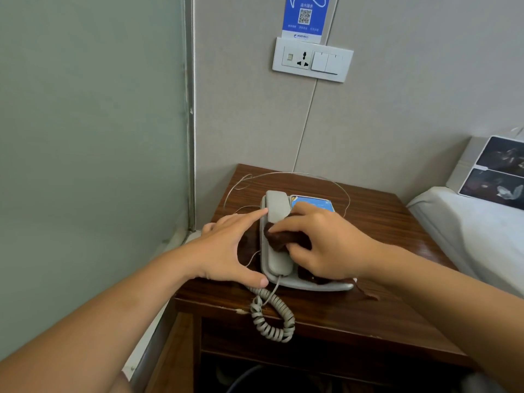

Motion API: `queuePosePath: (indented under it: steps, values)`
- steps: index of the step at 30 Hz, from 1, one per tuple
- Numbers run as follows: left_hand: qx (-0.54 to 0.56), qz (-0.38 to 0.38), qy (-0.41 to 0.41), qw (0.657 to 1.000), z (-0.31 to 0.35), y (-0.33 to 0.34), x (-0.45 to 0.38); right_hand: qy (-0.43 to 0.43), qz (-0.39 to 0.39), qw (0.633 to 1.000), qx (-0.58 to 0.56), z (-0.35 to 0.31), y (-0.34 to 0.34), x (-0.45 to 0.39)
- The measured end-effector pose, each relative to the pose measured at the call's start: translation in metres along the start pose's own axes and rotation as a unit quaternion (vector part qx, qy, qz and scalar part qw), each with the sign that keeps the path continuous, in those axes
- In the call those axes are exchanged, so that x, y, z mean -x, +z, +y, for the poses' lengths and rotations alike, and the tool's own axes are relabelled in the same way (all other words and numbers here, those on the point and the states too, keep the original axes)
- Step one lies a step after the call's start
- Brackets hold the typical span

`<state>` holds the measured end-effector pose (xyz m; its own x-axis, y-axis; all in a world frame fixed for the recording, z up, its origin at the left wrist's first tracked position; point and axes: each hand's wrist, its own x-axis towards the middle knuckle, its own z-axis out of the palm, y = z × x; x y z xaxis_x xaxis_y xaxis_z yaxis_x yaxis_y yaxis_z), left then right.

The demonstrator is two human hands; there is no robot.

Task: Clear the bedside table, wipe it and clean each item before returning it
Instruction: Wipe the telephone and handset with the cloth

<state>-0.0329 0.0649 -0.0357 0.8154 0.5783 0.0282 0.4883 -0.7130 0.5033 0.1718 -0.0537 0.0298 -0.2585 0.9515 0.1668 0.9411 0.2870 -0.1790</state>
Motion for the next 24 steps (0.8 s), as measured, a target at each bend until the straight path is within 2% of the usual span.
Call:
queuePosePath:
  steps: [5,6,8,11,15,17,19,24]
  values:
    - [0.003,-0.011,0.008,1.000,-0.004,-0.002,0.000,-0.040,-0.153,0.987,0.021,-0.029,-0.003,0.035]
    - [0.012,-0.016,0.009,1.000,-0.004,-0.003,0.001,-0.037,-0.161,0.986,0.013,-0.031,-0.004,0.039]
    - [0.037,-0.028,0.007,0.999,-0.004,-0.006,0.001,-0.009,-0.111,0.993,-0.035,-0.026,-0.012,0.043]
    - [0.106,-0.020,0.001,0.994,-0.005,-0.007,-0.001,0.070,0.009,0.989,-0.130,-0.013,-0.038,0.041]
    - [0.167,0.129,-0.030,0.977,0.012,-0.001,-0.011,0.166,0.091,0.955,-0.227,0.006,-0.064,0.046]
    - [0.122,0.199,-0.050,0.971,0.030,0.000,-0.015,0.188,0.105,0.942,-0.259,0.016,-0.067,0.057]
    - [0.035,0.235,-0.074,0.969,0.047,0.002,-0.018,0.206,0.111,0.933,-0.274,0.026,-0.065,0.068]
    - [-0.128,0.195,-0.208,0.950,0.096,0.003,-0.039,0.220,0.124,0.940,-0.228,0.047,-0.051,0.073]
